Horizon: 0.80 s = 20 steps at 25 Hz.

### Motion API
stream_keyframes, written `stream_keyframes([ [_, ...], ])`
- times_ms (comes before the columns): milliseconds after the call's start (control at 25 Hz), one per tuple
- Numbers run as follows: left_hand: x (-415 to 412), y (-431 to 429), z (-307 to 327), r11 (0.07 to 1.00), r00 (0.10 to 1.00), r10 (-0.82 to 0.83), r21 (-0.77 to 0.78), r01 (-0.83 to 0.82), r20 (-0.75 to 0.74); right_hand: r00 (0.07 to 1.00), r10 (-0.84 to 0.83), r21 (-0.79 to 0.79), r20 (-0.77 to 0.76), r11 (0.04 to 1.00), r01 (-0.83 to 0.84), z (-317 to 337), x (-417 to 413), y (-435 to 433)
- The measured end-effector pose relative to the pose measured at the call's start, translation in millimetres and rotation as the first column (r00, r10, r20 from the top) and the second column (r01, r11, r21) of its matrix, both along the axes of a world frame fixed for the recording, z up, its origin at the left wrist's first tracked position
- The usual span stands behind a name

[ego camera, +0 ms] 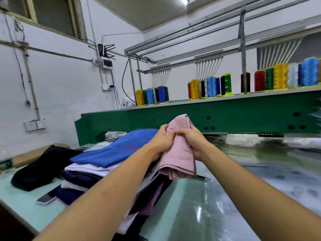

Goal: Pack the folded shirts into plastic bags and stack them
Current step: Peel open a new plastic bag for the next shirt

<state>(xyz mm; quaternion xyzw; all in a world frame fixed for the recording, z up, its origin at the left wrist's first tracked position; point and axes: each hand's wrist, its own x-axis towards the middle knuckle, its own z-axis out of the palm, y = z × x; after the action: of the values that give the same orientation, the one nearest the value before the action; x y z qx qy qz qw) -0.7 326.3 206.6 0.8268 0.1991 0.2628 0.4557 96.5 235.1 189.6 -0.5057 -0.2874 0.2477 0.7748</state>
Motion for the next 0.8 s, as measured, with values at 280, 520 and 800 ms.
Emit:
stream_keyframes([
  [280, 43.5, -90.9, -45.0, 0.965, 0.965, -0.258, -0.055, 0.256, -0.048, 0.969, -0.167, -0.244, 0.181, 0.947, 0.208, -18.2, 36.9, -101.8],
  [520, 58.6, -128.5, -108.3, 0.807, 0.768, -0.295, 0.282, 0.519, -0.568, 0.818, -0.137, -0.449, 0.558, 0.78, 0.436, -47.2, 58.4, -206.0],
  [800, 59.9, -148.4, -148.1, 0.612, 0.658, -0.142, 0.457, 0.645, -0.74, 0.699, -0.059, -0.519, 0.713, 0.626, 0.583, -67.5, 70.1, -279.1],
])
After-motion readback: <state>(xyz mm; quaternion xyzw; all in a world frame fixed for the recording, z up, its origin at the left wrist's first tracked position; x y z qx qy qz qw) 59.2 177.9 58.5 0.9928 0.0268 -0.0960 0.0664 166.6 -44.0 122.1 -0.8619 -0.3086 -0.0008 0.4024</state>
